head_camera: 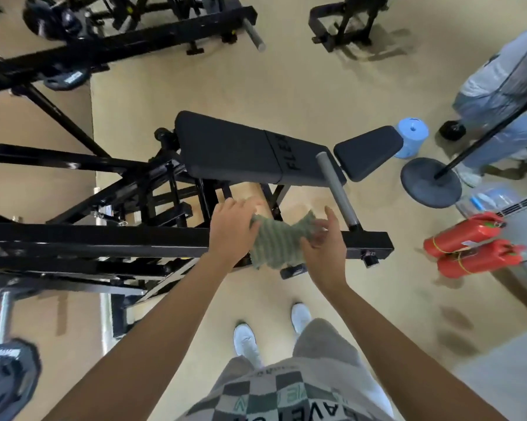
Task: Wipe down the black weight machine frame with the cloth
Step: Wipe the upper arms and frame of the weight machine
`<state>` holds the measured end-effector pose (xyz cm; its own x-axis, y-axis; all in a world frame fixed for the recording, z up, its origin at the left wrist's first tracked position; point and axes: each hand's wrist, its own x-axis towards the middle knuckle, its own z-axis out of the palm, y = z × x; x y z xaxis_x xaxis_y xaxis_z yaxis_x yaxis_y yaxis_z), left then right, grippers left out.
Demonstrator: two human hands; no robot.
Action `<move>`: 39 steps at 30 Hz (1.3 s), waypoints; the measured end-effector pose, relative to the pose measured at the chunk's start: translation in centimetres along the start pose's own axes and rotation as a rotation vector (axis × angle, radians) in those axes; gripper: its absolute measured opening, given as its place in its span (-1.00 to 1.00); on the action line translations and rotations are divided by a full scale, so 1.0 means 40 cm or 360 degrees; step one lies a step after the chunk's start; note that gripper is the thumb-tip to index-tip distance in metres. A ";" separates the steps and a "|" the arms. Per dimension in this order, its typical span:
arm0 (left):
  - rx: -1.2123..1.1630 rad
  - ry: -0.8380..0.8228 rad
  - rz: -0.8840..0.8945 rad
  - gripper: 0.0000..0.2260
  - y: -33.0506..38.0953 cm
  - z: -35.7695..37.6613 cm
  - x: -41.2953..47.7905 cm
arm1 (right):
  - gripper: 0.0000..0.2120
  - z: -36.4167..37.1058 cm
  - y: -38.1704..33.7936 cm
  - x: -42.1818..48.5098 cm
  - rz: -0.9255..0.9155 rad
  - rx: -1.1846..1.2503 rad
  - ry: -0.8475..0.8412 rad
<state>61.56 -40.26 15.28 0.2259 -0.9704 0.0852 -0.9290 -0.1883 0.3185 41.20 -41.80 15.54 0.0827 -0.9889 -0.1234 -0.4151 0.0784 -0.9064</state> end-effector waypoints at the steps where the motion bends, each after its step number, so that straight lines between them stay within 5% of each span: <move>1: 0.0066 0.0018 -0.0020 -0.67 -0.012 0.004 -0.002 | -0.34 0.003 0.011 -0.004 -0.0090 -0.0087 -0.0023; 7: -0.0159 0.0457 0.0454 -0.81 0.007 0.028 -0.100 | -0.54 0.024 0.090 -0.017 -0.0797 -0.0579 -0.0135; 9: -0.0128 0.0385 0.0577 -0.74 0.042 0.074 -0.156 | -0.52 0.032 0.128 -0.013 -0.0877 -0.0698 -0.0196; 13: 0.0042 0.0119 0.0378 -0.54 0.070 0.141 -0.189 | -0.63 0.025 0.188 0.013 -0.1045 -0.0862 -0.0168; 28: 0.0221 0.0248 0.0559 -0.61 0.186 0.236 -0.152 | -0.69 -0.115 0.290 0.042 -0.1034 -0.0876 0.0038; 39: 0.0153 0.0033 0.0841 -0.56 0.394 0.306 -0.063 | -0.61 -0.306 0.354 0.073 -0.0520 -0.0921 0.0142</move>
<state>42.78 -42.63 8.53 -0.2751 -0.9336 0.2295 -0.9401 0.3112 0.1393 24.48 -45.12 7.27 0.2216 -0.9589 0.1772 -0.8025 -0.2825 -0.5255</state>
